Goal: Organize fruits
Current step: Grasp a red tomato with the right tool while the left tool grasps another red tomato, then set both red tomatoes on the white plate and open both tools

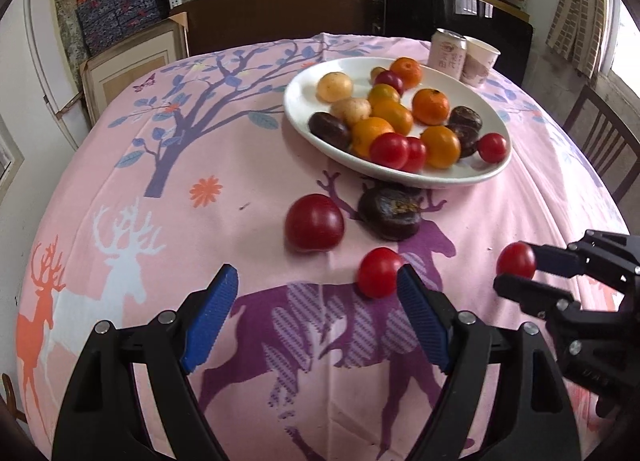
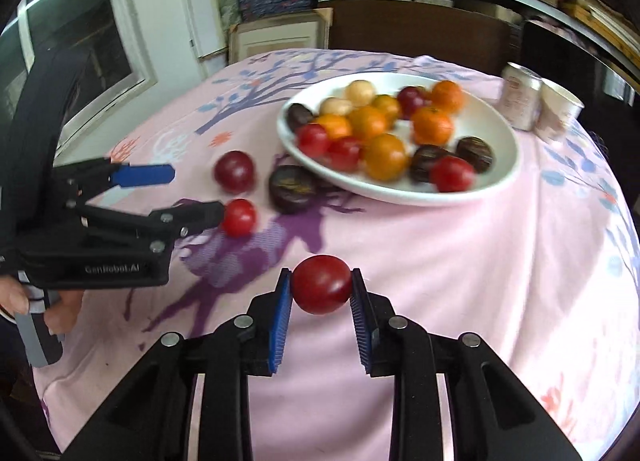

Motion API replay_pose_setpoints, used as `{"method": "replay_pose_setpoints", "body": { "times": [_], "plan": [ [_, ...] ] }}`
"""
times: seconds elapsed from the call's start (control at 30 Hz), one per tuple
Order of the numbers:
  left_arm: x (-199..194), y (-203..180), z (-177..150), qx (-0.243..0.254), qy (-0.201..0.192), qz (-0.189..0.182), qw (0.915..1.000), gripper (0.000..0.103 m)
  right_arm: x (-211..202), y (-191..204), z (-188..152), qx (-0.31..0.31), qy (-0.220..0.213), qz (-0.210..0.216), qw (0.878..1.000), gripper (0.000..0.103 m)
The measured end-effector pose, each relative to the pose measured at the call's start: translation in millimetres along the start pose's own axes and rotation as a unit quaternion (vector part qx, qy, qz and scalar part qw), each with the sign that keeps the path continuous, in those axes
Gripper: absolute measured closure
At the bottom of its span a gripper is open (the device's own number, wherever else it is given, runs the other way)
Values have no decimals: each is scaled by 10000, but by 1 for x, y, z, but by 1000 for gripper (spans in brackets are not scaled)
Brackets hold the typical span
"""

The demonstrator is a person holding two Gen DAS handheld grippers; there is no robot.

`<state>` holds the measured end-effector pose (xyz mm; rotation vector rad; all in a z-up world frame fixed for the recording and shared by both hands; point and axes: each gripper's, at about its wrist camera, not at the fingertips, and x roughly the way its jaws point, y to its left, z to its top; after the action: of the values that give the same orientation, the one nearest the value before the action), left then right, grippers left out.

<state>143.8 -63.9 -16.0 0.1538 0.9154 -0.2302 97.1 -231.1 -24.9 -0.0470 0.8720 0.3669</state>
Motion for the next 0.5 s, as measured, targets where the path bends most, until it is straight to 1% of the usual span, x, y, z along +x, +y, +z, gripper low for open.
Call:
{"method": "replay_pose_setpoints", "body": {
  "times": [0.07,0.13,0.17,0.2,0.23,0.27,0.33,0.4,0.5],
  "plan": [
    [10,-11,0,81,66,-41,9999,24,-4,-13,-5,154,-15,-29,9999,74],
    [20,-18,1,71,187,-48,9998,29,-5,-23,-8,255,-29,-31,9997,74],
    [25,-20,2,39,259,-132,9996,42,-6,-26,-9,284,-42,-34,9996,74],
    [29,-21,2,13,356,-199,9992,61,-7,-29,-11,305,-54,-30,9995,74],
    [32,-21,3,-19,391,-247,9989,62,-8,-31,-12,327,-63,-17,9994,74],
    [29,-22,3,-17,298,-290,9991,78,-8,-33,-12,343,-76,-4,9994,74],
    [21,-26,5,77,202,-243,9995,77,-12,-37,-10,350,-149,-11,9993,74],
    [7,-27,13,153,-23,-275,9995,77,-17,-42,-3,338,-264,-68,9991,74],
    [-16,-26,32,66,-367,-328,9988,77,-27,-51,14,346,-513,-206,9979,74]
  ]
}}
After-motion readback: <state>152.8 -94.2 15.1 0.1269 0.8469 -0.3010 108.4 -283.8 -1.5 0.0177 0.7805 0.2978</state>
